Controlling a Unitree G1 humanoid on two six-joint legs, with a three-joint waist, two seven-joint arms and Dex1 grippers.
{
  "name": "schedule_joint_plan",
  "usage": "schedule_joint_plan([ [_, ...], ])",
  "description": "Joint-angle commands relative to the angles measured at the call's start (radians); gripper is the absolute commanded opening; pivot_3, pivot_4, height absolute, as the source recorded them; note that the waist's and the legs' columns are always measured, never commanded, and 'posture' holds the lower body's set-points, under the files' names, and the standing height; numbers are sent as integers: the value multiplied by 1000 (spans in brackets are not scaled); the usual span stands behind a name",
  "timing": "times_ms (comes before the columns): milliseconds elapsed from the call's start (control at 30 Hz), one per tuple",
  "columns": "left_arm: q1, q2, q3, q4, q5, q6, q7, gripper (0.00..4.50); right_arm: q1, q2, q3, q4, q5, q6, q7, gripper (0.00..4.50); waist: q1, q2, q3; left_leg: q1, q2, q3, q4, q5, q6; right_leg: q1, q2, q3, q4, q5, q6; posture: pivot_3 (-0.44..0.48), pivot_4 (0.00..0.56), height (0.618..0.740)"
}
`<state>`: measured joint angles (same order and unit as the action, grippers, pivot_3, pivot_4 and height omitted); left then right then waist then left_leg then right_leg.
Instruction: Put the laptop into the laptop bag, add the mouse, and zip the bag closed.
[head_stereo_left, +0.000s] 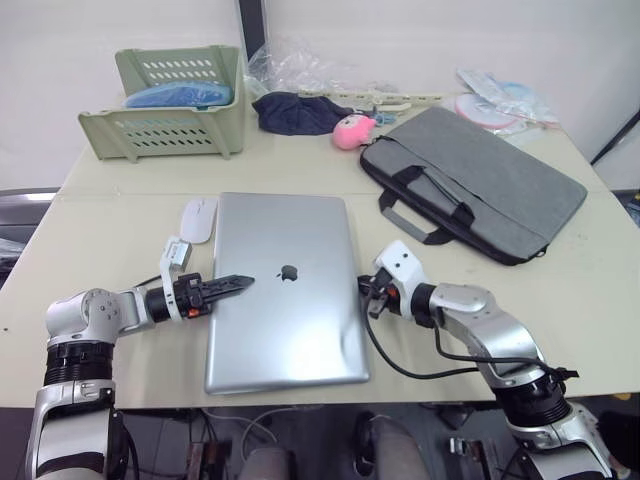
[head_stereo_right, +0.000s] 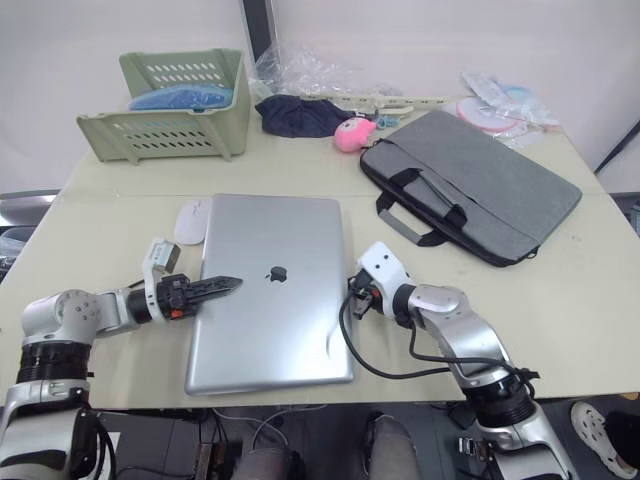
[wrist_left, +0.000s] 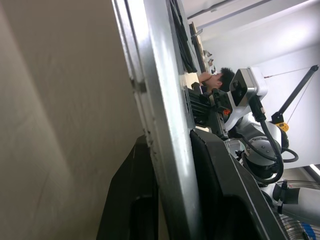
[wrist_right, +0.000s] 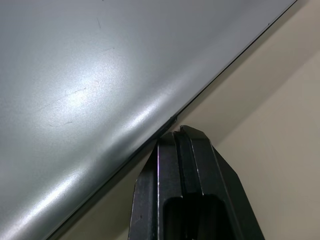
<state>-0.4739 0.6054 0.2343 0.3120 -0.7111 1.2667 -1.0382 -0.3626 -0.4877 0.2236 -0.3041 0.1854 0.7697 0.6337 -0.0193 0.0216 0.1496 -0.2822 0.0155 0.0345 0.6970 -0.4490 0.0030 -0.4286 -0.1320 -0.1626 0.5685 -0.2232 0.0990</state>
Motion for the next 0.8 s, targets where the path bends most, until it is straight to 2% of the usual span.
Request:
schedule_joint_plan([
  [33,25,-14,-21,-102,-6,3,59,513,-3,-48,-49,-113,17,38,4,0,4,0,4,-1,0,0,0,0,0,0,0,0,-1,0,0,0,150,740],
  [167,80,-3,10,-170,-36,7,78,513,-47,-126,-164,-200,51,109,8,0,9,-1,8,-2,0,0,0,0,0,-1,0,0,-2,0,0,0,150,740],
  [267,120,-8,47,-221,-76,33,108,513,-121,-183,-254,-239,96,200,10,906,11,0,12,-2,0,2,0,0,0,-2,0,1,-3,0,1,0,150,740],
  [333,136,-15,66,-250,-99,46,133,513,-145,-208,-276,-250,121,235,14,1730,17,-1,12,-2,1,1,-1,0,0,-2,1,0,-3,0,1,0,150,740],
  [433,161,-44,112,-289,-133,72,202,513,-236,-260,-304,-180,112,227,14,3228,18,-1,13,-2,2,1,-2,0,0,-2,2,-1,-3,0,1,0,150,740],
  [467,166,-53,122,-301,-143,78,216,513,-258,-268,-299,-138,98,200,10,4099,19,-2,13,-2,1,2,-1,0,0,-2,1,1,-3,1,2,0,150,740],
  [533,170,-66,133,-321,-161,89,241,513,-276,-274,-288,-78,83,155,6,4375,19,-2,13,-2,0,1,-1,0,0,-2,0,0,-3,1,2,0,150,740],
  [633,170,-87,150,-345,-180,99,279,513,-291,-280,-266,7,55,68,13,4375,21,-2,14,-2,0,2,0,0,0,-2,1,0,-3,1,2,0,150,740],
  [800,169,-135,180,-376,-215,106,349,513,-393,-228,-228,328,-42,-160,-44,4375,15,-3,14,-2,0,3,0,0,0,-2,0,1,-3,1,2,0,150,740],
])
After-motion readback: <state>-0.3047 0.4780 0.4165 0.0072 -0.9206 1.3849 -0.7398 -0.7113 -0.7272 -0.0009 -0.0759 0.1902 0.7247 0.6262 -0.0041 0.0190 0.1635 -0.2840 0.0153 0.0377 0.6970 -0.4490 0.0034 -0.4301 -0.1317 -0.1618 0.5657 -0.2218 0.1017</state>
